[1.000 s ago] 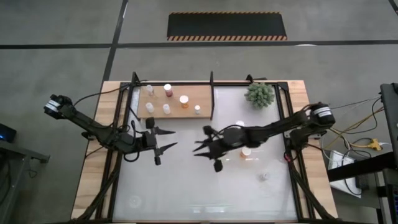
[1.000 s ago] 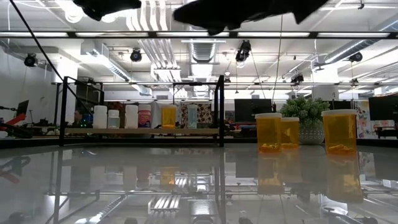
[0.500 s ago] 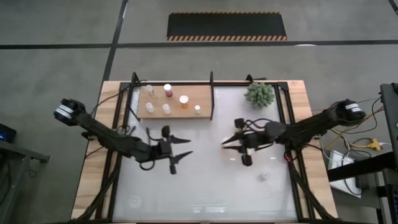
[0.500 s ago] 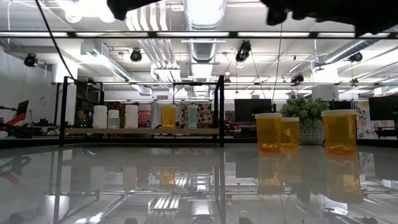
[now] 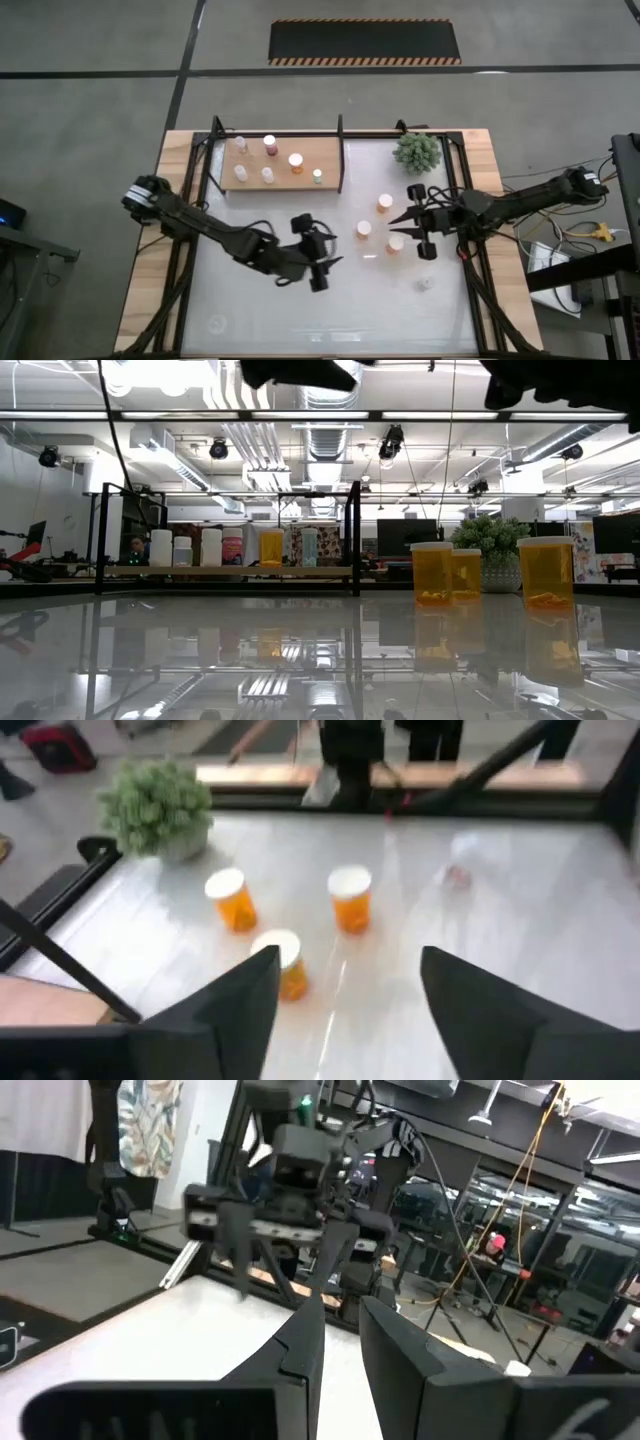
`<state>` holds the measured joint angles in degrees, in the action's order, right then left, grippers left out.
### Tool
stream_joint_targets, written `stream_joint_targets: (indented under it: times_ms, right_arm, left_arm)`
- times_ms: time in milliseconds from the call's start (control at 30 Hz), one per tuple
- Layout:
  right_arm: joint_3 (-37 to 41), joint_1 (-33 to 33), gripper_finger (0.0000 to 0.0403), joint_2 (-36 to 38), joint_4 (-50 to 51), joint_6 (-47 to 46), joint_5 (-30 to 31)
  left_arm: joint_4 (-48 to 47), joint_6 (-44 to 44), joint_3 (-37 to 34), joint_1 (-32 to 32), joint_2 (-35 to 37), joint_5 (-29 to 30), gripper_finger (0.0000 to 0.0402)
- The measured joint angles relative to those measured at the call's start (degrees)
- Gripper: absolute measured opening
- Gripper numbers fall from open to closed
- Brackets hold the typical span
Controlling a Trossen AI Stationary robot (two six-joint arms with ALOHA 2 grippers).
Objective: Pick and place medicine bottles onto shelf by color
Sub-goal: Put the middle orange pill bottle on the shelf
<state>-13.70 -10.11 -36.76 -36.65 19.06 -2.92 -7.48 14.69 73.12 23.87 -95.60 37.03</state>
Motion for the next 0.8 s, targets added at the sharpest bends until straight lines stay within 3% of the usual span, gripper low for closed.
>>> stream_joint_targets:
  times_ms: [300, 533, 800]
  right_arm:
    - [0.0, 0.0, 0.0059, 7.5, 12.2, -1.7, -0.3]
    - [0.1, 0.0, 0.0059, 7.7, 20.5, -7.7, -0.5]
    - [1.2, 0.0, 0.0059, 7.5, 21.5, -10.3, -0.5]
  left_arm:
    - [-5.0, 0.1, 11.3, -7.9, -11.7, -9.9, 0.0332]
    - [2.7, -0.4, 11.8, -14.1, -18.7, -13.3, 0.0338]
    - [6.8, -0.5, 11.7, -16.4, -24.1, -17.6, 0.0338]
